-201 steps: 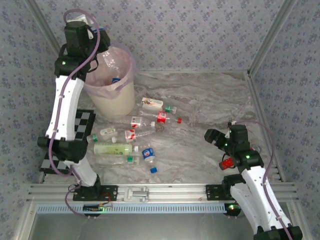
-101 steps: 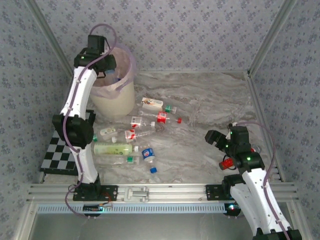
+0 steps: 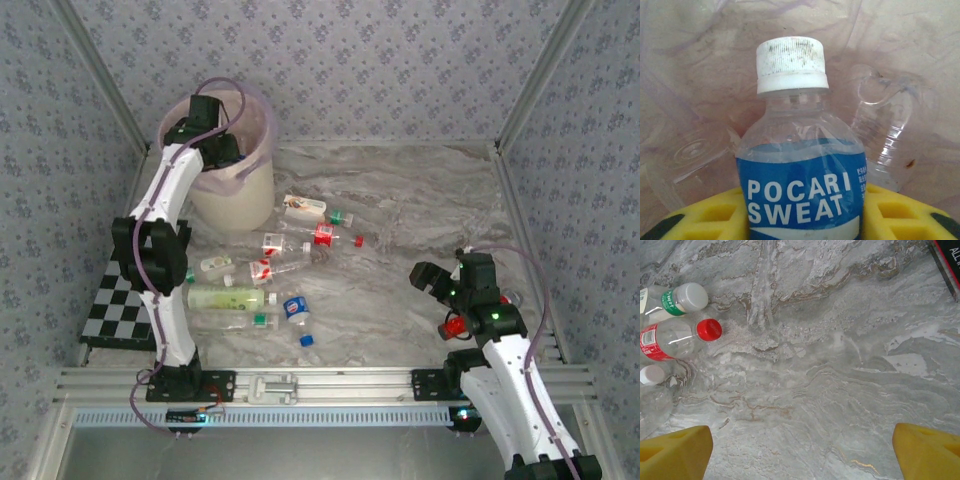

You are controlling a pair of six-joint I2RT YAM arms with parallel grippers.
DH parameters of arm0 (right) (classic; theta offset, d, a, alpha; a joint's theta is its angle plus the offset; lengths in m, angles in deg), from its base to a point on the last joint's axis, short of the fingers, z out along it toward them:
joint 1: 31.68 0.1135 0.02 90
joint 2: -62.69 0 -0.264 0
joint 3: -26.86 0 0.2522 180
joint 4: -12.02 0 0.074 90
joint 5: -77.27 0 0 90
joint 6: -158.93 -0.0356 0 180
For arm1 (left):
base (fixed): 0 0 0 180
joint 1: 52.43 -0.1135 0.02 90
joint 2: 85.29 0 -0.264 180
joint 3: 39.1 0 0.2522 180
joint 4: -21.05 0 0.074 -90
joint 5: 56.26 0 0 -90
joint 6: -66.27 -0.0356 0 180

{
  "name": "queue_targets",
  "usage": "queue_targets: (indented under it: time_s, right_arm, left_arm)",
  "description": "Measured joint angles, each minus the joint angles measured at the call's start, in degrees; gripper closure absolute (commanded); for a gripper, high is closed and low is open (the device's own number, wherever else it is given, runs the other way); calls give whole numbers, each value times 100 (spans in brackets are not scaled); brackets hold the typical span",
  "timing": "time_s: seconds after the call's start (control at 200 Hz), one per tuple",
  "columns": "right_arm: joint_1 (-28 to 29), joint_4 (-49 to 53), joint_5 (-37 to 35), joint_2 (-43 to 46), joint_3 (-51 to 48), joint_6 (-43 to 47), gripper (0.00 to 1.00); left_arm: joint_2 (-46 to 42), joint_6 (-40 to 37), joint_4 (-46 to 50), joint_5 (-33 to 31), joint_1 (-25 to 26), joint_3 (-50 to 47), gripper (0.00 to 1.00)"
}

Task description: Put the plastic bottles in the bin

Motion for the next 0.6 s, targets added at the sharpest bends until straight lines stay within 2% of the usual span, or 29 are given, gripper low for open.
queue_targets:
  time_s: [0.115,0.365,0.6]
  right_arm:
    - [0,-63,55,-17,-76,-2,6]
    - [0,-120,98,-55,-76,0,6]
    - [2,-238,289,-92,-74,42,6]
  left_arm:
    - [0,-52,-70,13,2,-44,35]
    - [-103,-258,162,28,44,-48,24]
    - [-855,-632,573,-61,118,297,9]
